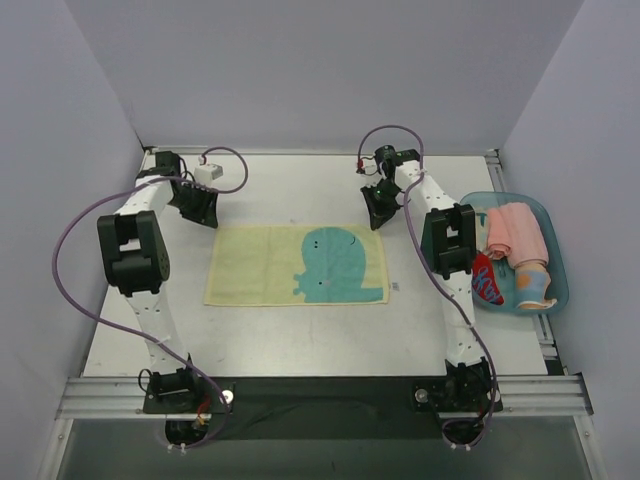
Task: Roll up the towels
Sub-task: Fold the towel
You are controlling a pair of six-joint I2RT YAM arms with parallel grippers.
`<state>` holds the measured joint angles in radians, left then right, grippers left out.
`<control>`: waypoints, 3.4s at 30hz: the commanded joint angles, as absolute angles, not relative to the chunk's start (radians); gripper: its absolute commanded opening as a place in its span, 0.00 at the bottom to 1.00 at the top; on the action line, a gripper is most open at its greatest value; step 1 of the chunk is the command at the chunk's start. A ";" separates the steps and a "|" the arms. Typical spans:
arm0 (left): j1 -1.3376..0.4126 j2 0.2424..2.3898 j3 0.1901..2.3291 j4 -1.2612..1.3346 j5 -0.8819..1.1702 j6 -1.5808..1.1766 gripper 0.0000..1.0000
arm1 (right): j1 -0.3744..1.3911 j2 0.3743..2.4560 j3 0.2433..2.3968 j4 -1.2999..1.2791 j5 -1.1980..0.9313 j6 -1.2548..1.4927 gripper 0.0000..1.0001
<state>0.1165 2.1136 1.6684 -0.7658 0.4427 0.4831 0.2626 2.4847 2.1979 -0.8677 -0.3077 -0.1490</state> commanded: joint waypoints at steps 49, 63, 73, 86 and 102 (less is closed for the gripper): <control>0.041 2.131 1.744 -0.730 0.482 0.528 0.00 | 0.192 2.399 2.243 -0.856 -0.347 -0.172 0.00; 0.046 1.875 1.560 -0.770 0.552 0.670 0.00 | 0.170 2.155 2.024 -0.859 -0.406 -0.242 0.00; 0.075 1.746 1.358 -0.888 0.586 0.776 0.00 | 0.152 2.025 1.729 -0.871 -0.422 -0.304 0.00; 0.064 1.893 1.247 -0.830 0.545 0.657 0.00 | 0.160 2.120 1.620 -0.859 -0.436 -0.299 0.00; 0.057 1.899 1.318 -0.819 0.511 0.571 0.00 | 0.175 2.109 1.669 -0.867 -0.396 -0.295 0.00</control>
